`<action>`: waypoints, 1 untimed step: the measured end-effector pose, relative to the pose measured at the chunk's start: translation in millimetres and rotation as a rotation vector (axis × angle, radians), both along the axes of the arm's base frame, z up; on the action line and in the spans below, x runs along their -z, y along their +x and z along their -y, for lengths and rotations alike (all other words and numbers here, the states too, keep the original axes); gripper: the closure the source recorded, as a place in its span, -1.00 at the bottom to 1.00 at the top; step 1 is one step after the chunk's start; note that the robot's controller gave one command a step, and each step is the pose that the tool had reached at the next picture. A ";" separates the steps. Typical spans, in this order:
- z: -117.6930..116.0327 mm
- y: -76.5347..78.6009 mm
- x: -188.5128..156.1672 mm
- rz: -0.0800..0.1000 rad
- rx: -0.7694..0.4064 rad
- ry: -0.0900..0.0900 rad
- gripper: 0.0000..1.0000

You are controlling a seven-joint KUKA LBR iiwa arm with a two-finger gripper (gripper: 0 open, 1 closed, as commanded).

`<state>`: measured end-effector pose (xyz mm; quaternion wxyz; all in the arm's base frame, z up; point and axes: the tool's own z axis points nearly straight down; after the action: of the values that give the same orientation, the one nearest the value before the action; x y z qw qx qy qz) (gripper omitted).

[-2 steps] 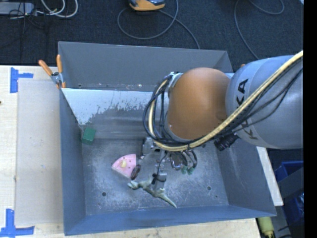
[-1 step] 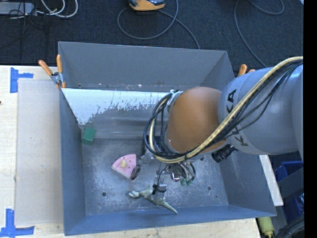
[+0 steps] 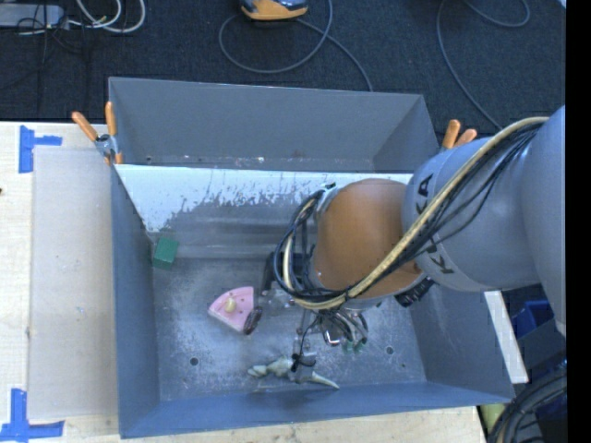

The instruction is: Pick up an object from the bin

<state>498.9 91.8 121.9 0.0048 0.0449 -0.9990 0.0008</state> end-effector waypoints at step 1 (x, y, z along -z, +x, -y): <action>9.2 -10.0 9.8 0.002 0.011 0.001 -1.00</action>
Offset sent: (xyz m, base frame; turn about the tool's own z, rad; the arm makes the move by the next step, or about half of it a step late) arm -0.0131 -0.0243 -0.0256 -0.0456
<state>488.9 82.6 112.1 0.0040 0.0397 -0.9992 0.0005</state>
